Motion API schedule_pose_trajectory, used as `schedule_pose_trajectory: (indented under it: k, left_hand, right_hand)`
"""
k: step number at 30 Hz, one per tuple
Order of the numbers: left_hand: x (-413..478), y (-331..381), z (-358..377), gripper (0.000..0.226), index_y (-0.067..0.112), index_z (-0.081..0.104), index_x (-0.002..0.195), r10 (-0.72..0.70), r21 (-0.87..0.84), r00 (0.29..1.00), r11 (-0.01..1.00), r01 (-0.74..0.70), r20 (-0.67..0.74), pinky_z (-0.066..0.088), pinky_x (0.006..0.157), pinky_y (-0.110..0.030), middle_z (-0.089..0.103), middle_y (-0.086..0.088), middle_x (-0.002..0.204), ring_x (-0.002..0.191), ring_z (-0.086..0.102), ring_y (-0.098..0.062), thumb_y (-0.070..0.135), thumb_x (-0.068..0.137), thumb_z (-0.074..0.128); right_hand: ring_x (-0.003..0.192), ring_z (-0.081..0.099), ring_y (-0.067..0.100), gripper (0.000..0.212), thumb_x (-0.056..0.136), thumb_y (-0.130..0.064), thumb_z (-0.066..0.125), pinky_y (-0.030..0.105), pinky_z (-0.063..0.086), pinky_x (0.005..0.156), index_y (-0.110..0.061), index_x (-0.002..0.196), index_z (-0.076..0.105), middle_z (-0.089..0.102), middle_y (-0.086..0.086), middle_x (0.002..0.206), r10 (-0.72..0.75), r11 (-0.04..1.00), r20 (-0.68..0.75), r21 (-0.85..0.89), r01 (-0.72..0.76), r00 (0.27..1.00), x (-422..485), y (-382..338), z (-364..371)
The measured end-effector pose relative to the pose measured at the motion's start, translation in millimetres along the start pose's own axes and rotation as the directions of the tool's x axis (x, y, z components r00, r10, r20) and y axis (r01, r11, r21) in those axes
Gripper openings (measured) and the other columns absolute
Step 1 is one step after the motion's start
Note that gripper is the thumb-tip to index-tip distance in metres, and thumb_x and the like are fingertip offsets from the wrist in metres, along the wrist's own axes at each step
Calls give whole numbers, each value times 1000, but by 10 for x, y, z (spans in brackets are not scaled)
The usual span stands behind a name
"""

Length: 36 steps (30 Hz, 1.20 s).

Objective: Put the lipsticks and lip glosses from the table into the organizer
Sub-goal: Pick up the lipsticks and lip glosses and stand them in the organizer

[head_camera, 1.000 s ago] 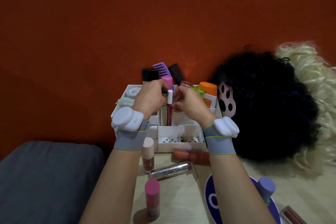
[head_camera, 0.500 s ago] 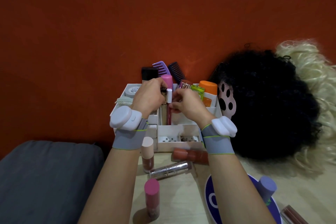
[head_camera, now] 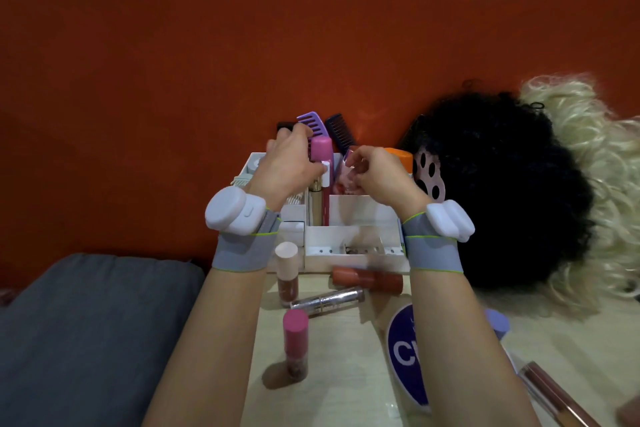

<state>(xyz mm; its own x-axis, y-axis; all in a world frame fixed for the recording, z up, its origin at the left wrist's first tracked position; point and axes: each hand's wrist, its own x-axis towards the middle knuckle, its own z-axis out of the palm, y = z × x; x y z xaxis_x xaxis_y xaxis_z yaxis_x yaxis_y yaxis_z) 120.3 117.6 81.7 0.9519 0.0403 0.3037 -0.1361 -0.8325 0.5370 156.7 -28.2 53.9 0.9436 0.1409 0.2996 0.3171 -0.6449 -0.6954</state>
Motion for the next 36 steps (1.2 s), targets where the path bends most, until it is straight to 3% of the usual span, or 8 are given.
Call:
schedule_pose_trajectory:
  k: [4, 7, 9, 12, 16, 22, 29, 36]
  left_hand:
    - [-242, 130, -101, 54, 12, 39, 134, 51, -45, 995, 997, -55, -86, 38, 104, -45, 43, -16, 133, 124, 41, -33, 23, 86, 61]
    - [-385, 236, -131, 49, 13, 42, 132, 76, -49, 996, 996, -79, -48, 40, 102, -41, 44, -14, 133, 123, 44, -32, 23, 87, 59]
    - [-468, 331, -185, 48, 12, 43, 132, 93, -56, 995, 994, -94, -18, 37, 102, -37, 45, -13, 136, 125, 45, -29, 22, 88, 59]
    - [-652, 495, -308, 45, 8, 46, 130, 127, -64, 992, 990, -126, 11, 36, 102, -32, 49, -14, 135, 124, 47, -28, 18, 88, 59]
    - [-901, 633, -301, 43, 3, 48, 127, 166, -78, 983, 984, -160, 83, 40, 99, -34, 54, -19, 129, 121, 51, -31, 14, 87, 58]
    - [-1320, 729, -161, 43, 2, 42, 130, 146, -50, 970, 989, -139, 194, 41, 101, -37, 52, -20, 132, 121, 51, -34, 14, 90, 54]
    - [-1785, 803, 79, 55, 1, 29, 141, 87, 74, 946, 991, -116, 312, 32, 109, -36, 34, -19, 148, 135, 37, -31, 20, 93, 50]
    - [-2016, 745, 382, 41, -1, 44, 126, 18, 162, 934, 983, -81, 357, 37, 105, -44, 43, -24, 135, 127, 40, -39, 16, 88, 49]
  right_hand:
    - [84, 65, 32, 21, 82, 3, 51, 36, 55, 79, -12, 86, 65, 70, 23, 98, 22, 990, 5, -141, -21, 1000, -108, -145, -230]
    - [79, 52, 22, 30, 82, 0, 49, 28, 47, 66, -26, 68, 55, 64, 15, 85, 39, 985, 11, -171, -37, 999, -214, -287, -384]
    - [80, 51, 20, 23, 84, -1, 49, 25, 46, 63, -19, 82, 63, 58, 8, 84, 25, 983, 41, -183, -17, 999, -315, -373, -479]
    - [82, 52, 19, 21, 87, -7, 52, 28, 48, 76, -7, 101, 68, 57, 5, 86, 8, 976, 67, -216, 7, 998, -559, -507, -636]
    - [78, 52, 20, 20, 88, -13, 54, 20, 41, 55, -10, 103, 68, 57, 5, 86, 11, 969, 109, -248, 16, 994, -882, -602, -712]
    - [119, 52, 28, 28, 94, -18, 48, 25, 37, 89, -7, 115, 65, 63, 16, 122, 24, 923, 208, -380, 58, 978, -1404, -688, -919]
    - [117, 56, 28, 32, 96, -25, 45, 33, 43, 98, -13, 121, 61, 63, 11, 126, 96, 876, 251, -481, 38, 963, -1853, -545, -1132]
    - [120, 54, 27, 37, 96, -27, 47, 34, 43, 98, -13, 130, 53, 57, 12, 131, 102, 836, 279, -545, 69, 955, -2134, -387, -1075]
